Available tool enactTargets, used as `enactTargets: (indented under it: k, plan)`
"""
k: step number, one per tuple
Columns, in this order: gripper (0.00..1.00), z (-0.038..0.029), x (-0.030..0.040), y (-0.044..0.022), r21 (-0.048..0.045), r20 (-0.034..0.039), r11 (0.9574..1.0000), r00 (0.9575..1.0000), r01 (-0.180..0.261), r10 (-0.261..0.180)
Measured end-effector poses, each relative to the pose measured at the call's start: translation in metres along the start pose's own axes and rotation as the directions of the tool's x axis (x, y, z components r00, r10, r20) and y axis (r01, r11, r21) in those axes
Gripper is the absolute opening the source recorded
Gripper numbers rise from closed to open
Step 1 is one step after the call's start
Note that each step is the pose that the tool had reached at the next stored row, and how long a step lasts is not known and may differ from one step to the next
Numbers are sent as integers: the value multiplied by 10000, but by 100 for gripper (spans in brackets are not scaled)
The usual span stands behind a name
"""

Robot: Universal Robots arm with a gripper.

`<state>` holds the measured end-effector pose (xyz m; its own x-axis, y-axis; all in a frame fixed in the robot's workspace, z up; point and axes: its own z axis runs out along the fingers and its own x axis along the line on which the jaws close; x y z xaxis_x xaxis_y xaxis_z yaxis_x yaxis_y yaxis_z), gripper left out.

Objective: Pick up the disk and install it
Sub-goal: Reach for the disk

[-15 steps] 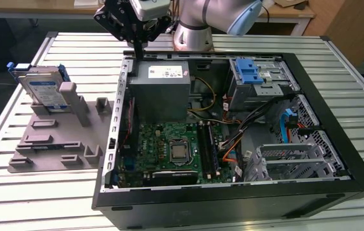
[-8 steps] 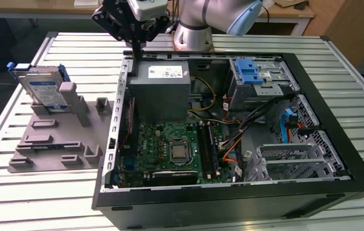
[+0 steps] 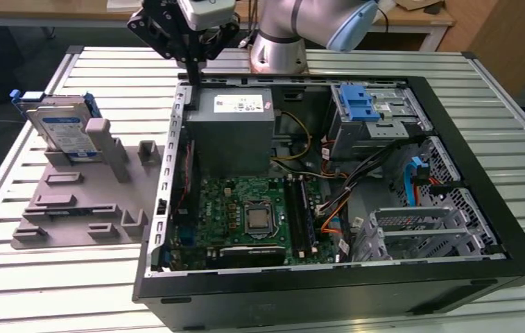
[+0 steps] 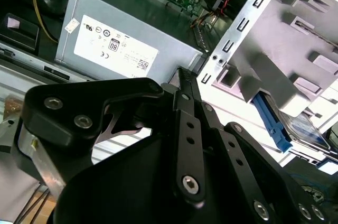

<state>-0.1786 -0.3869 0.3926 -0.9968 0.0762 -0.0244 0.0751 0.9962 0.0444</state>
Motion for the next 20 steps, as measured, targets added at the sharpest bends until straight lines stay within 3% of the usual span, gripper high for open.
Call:
enactTargets:
  k: [20]
  plan:
    - [11,6,76,-6,0,0,10000,10000,0,0]
